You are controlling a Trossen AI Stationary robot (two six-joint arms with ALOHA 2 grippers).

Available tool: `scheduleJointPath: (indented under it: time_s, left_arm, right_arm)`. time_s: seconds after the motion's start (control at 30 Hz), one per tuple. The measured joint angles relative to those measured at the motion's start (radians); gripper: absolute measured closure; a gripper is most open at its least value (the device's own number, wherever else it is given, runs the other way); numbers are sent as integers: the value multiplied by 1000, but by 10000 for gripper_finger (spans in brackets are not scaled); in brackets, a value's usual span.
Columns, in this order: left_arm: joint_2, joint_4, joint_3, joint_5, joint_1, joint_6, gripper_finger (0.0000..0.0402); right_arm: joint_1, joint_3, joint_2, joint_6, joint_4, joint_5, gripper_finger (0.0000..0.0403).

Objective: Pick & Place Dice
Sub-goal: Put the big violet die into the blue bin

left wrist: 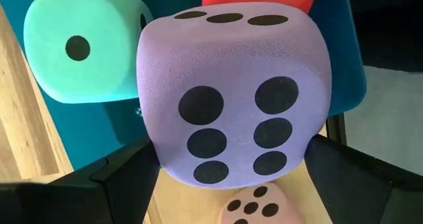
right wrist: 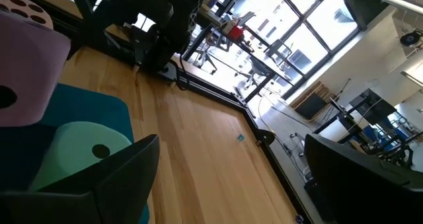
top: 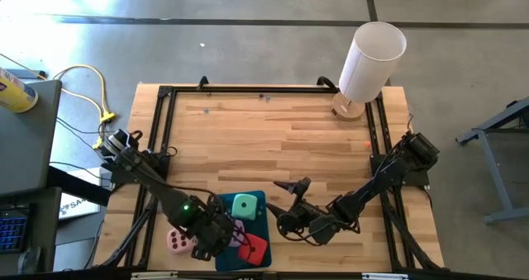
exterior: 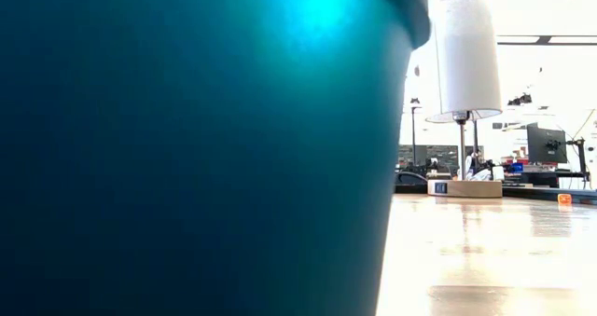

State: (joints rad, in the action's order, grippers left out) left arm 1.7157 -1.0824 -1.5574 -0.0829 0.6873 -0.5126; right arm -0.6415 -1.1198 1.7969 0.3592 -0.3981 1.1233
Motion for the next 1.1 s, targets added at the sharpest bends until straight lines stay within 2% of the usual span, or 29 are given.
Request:
scheduleJointPath:
  time_s: [0.5, 0.67, 1.1]
  left_arm:
    - [24, 5, 1, 8, -6, -11, 67]
    - [53, 2, 2, 74, -8, -13, 67]
    - [57, -2, 2, 81, -51, -34, 67]
  right_arm:
    - [0, 0, 0, 0, 0, 0, 37]
    - [0, 0, 0, 0, 2, 0, 37]
    - [0, 0, 0, 0, 3, 0, 37]
